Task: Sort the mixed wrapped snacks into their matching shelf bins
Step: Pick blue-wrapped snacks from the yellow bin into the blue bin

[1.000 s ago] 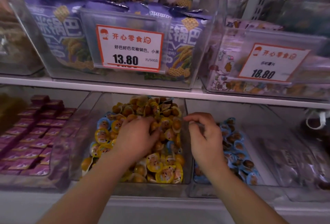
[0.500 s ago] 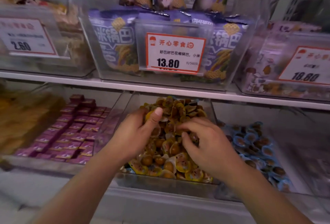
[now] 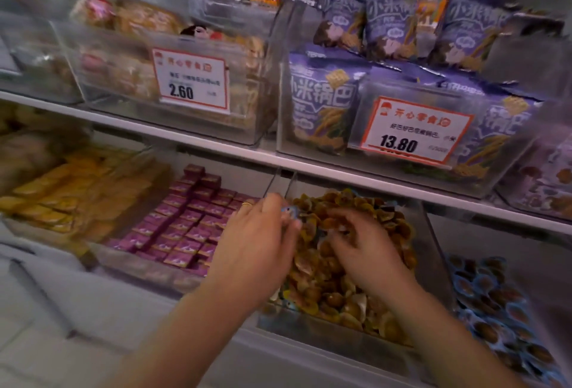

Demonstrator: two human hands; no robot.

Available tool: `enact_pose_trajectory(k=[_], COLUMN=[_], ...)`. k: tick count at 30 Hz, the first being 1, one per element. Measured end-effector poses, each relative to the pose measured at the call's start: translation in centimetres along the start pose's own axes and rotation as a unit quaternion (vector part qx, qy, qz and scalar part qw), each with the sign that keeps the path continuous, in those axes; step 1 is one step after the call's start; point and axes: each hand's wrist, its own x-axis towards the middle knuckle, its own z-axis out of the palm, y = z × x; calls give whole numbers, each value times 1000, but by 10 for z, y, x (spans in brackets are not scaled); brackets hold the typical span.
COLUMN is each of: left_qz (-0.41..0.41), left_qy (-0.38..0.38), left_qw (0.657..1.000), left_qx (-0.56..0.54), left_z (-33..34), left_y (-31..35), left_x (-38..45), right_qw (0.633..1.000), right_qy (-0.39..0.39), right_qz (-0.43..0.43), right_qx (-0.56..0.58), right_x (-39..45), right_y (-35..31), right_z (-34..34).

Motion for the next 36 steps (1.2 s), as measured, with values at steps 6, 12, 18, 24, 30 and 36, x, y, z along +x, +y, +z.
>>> enact_pose_trajectory(k=[6, 12, 18, 24, 30, 36], left_qz=[-307, -266, -198, -132, -122, -99], left_qy=[66, 60, 34, -2, -2, -13], left_qw=[872, 887, 924, 931, 923, 940], left_qx=[-377, -371, -326, -340, -365, -327], left_z=[-4, -3, -6, 1, 28, 65], left_y=[-29, -27, -12, 10, 37, 68], left_x=[-9, -8, -18, -24, -21, -19], right_qw=[954, 913, 976, 994, 872, 673], right_qy=[-207, -235, -168, -37, 94, -48], right_qz=[2, -9, 44, 106, 229, 308], right_qx=[-218, -334, -131, -6, 423, 671], right_x=[77, 90, 72, 35, -8, -49], right_y=[-16, -10, 16, 17, -2, -7], right_z=[54, 61, 23, -24, -40, -54])
